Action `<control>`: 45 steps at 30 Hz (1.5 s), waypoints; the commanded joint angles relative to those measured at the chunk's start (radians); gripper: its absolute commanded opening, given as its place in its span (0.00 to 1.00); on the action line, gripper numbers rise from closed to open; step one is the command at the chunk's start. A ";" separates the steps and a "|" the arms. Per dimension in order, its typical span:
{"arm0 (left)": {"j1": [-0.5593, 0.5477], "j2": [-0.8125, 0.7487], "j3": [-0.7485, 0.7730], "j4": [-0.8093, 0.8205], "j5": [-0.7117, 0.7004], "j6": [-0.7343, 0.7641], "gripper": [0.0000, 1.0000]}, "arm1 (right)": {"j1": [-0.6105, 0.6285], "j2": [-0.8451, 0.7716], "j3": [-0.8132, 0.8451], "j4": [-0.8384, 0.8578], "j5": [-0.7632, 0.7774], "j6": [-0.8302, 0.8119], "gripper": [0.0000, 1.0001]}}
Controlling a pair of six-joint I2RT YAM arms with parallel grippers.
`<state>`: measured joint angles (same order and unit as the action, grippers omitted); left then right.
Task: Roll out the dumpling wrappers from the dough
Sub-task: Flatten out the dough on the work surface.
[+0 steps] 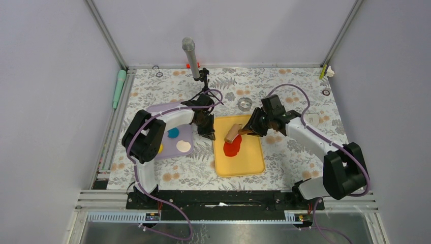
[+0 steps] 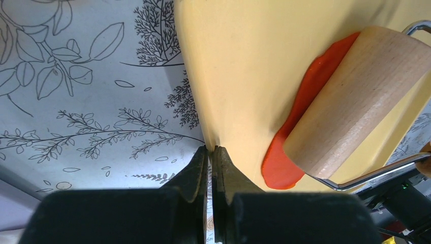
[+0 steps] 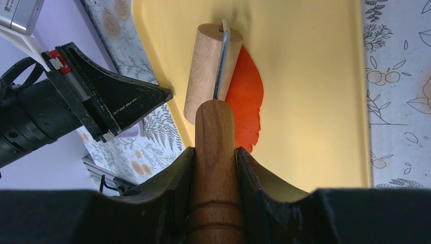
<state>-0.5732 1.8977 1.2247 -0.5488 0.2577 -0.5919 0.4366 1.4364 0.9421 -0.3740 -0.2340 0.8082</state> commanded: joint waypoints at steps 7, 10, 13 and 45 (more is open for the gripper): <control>-0.013 0.015 -0.002 -0.033 -0.048 0.060 0.00 | 0.004 -0.112 -0.164 -0.165 0.127 -0.041 0.00; -0.013 0.019 0.009 -0.032 -0.044 0.069 0.00 | 0.004 -0.052 -0.152 -0.087 0.086 -0.003 0.00; -0.014 0.025 0.015 -0.032 -0.032 0.073 0.00 | 0.007 0.043 -0.110 0.000 0.071 0.027 0.00; -0.017 0.014 -0.001 -0.023 -0.029 0.069 0.00 | -0.009 -0.018 -0.126 -0.011 0.087 0.026 0.00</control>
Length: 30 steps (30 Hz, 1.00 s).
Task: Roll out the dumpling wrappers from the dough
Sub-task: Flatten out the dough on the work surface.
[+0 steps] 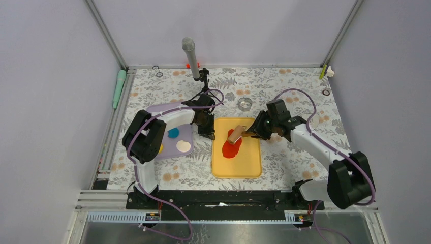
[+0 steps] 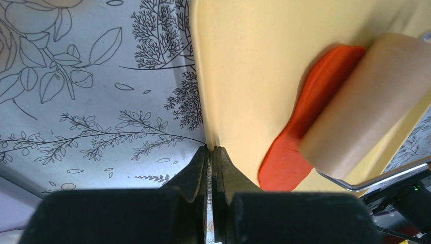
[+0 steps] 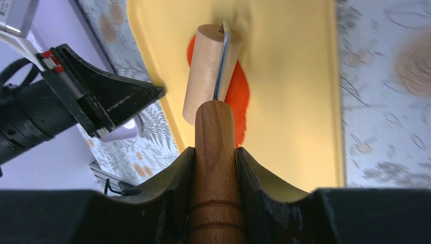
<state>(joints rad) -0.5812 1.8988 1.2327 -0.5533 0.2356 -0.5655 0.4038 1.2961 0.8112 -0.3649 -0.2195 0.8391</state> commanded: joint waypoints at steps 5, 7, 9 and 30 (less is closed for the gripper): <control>-0.011 0.007 -0.014 -0.020 -0.005 0.040 0.00 | 0.025 0.175 0.033 0.002 0.067 -0.009 0.00; -0.011 0.003 -0.015 -0.023 -0.011 0.039 0.00 | 0.024 0.157 0.017 -0.019 0.063 -0.025 0.00; -0.010 0.001 -0.014 -0.024 -0.010 0.042 0.00 | 0.024 0.113 -0.005 -0.061 0.057 -0.054 0.00; -0.003 0.030 0.000 -0.037 -0.023 0.057 0.00 | 0.030 -0.049 0.190 -0.279 -0.272 -0.178 0.00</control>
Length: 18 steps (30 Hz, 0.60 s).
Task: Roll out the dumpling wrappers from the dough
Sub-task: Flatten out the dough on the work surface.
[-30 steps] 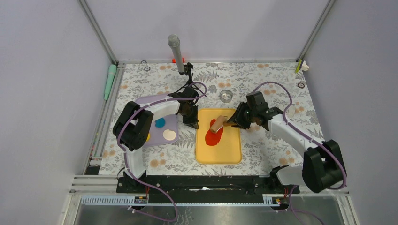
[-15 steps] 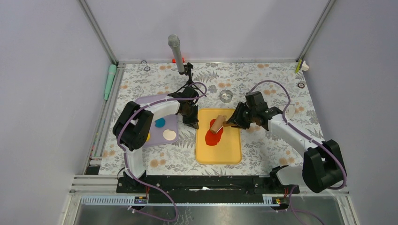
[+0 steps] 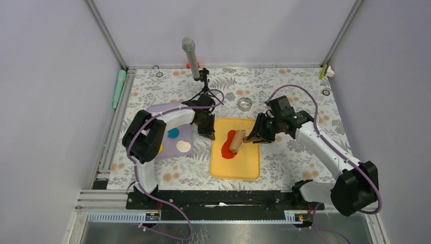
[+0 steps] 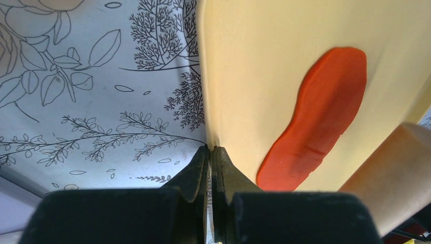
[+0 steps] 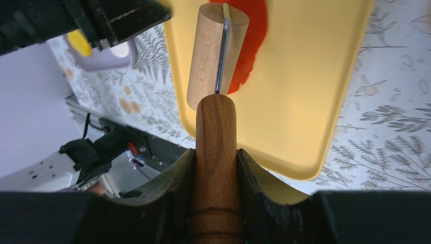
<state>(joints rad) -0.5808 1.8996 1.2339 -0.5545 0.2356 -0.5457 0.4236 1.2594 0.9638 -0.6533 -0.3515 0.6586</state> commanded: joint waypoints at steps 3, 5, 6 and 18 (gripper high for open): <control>-0.003 0.028 -0.002 -0.035 -0.020 0.035 0.00 | 0.041 -0.011 0.012 0.063 -0.176 0.035 0.00; -0.004 0.030 0.001 -0.035 -0.021 0.035 0.00 | 0.069 0.005 -0.008 0.095 -0.175 0.059 0.00; -0.004 0.032 0.002 -0.035 -0.018 0.034 0.00 | 0.081 0.011 -0.021 0.118 -0.175 0.071 0.00; -0.004 0.033 -0.003 -0.036 -0.018 0.038 0.00 | 0.103 -0.012 -0.217 0.040 0.105 0.050 0.00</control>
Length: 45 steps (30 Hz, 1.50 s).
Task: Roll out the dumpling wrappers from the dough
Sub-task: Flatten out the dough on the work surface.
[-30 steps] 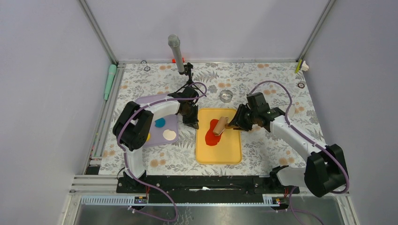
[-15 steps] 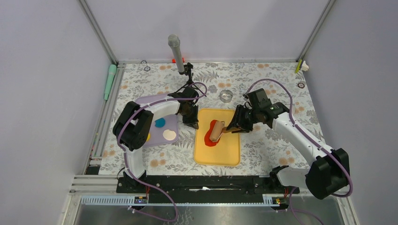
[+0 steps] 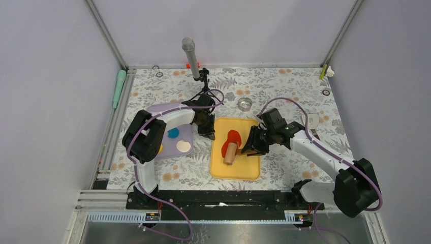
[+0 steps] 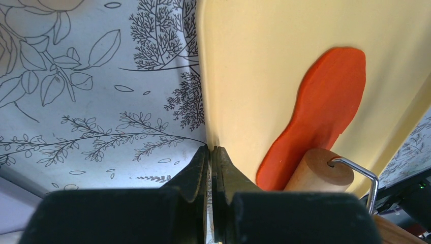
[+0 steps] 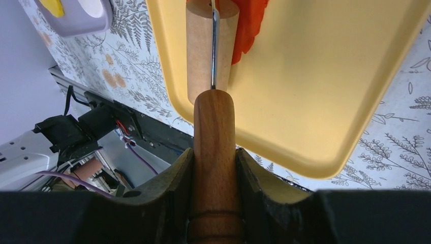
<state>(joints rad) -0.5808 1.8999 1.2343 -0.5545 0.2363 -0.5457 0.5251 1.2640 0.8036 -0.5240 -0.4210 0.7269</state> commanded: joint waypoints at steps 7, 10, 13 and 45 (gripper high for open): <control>-0.004 0.032 -0.004 -0.036 -0.021 0.036 0.00 | 0.001 -0.061 -0.007 -0.192 0.247 -0.030 0.00; -0.004 0.032 -0.006 -0.037 -0.019 0.039 0.00 | 0.002 -0.070 0.035 -0.199 0.231 -0.029 0.00; -0.003 0.030 -0.006 -0.036 -0.020 0.041 0.00 | 0.002 -0.079 0.106 -0.191 0.205 -0.021 0.00; -0.005 0.017 -0.003 -0.042 -0.007 0.049 0.00 | -0.106 0.132 0.017 0.102 0.161 0.152 0.00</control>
<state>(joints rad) -0.5808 1.8999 1.2350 -0.5552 0.2371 -0.5381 0.4587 1.3502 0.8604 -0.4187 -0.3141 0.8639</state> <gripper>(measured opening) 0.021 0.390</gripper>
